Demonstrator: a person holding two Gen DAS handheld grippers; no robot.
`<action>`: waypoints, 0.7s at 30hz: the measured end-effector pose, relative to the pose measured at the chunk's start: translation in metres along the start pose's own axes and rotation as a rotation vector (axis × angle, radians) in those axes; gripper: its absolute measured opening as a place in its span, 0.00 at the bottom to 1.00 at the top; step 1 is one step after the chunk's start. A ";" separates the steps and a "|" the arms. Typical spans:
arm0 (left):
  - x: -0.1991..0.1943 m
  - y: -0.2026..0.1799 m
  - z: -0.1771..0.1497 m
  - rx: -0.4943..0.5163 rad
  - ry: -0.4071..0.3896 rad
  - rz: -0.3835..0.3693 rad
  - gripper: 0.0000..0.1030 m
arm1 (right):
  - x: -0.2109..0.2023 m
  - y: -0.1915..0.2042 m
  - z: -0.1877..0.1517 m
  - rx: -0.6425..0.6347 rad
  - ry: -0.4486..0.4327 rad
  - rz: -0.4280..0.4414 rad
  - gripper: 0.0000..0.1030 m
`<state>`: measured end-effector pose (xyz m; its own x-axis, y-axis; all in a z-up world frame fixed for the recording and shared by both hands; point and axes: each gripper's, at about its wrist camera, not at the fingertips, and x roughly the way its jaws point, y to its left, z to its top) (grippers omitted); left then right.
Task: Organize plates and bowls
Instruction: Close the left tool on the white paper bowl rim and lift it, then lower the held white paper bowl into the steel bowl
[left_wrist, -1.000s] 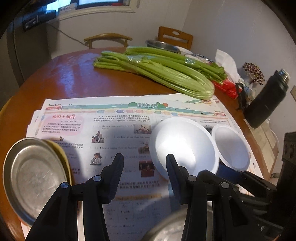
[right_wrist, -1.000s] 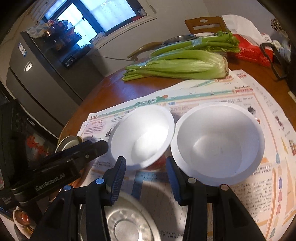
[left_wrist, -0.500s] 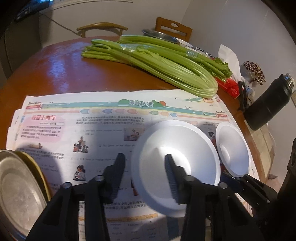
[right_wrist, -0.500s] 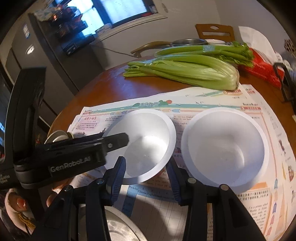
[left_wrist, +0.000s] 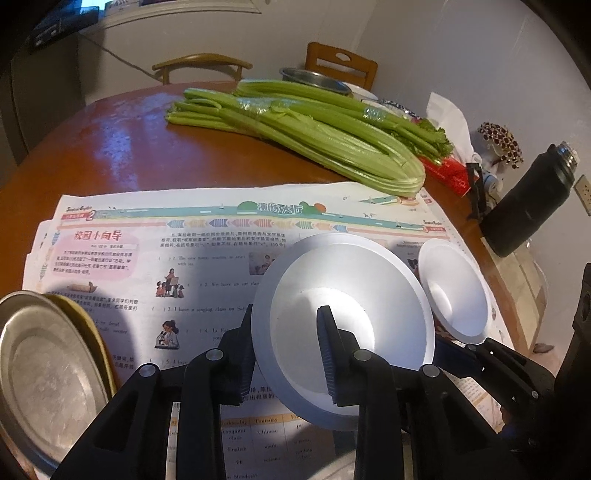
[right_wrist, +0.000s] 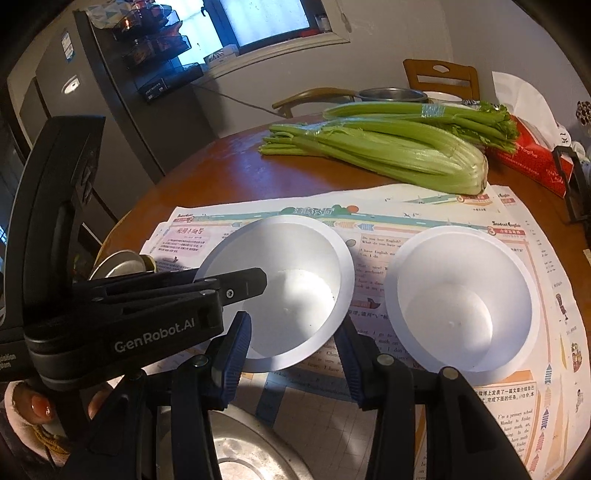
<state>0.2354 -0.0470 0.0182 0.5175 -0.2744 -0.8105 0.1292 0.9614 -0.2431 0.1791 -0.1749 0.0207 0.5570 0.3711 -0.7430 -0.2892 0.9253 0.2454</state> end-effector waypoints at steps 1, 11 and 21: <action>-0.003 0.000 -0.001 -0.003 -0.005 -0.001 0.31 | -0.002 0.001 0.000 -0.004 -0.003 0.000 0.46; -0.028 0.001 -0.015 -0.012 -0.048 0.003 0.31 | -0.019 0.017 -0.006 -0.038 -0.028 0.006 0.46; -0.051 -0.003 -0.026 -0.013 -0.079 0.003 0.31 | -0.038 0.029 -0.012 -0.067 -0.056 -0.003 0.46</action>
<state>0.1862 -0.0365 0.0465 0.5834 -0.2687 -0.7665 0.1171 0.9617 -0.2480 0.1403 -0.1632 0.0480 0.5997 0.3743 -0.7073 -0.3380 0.9196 0.2001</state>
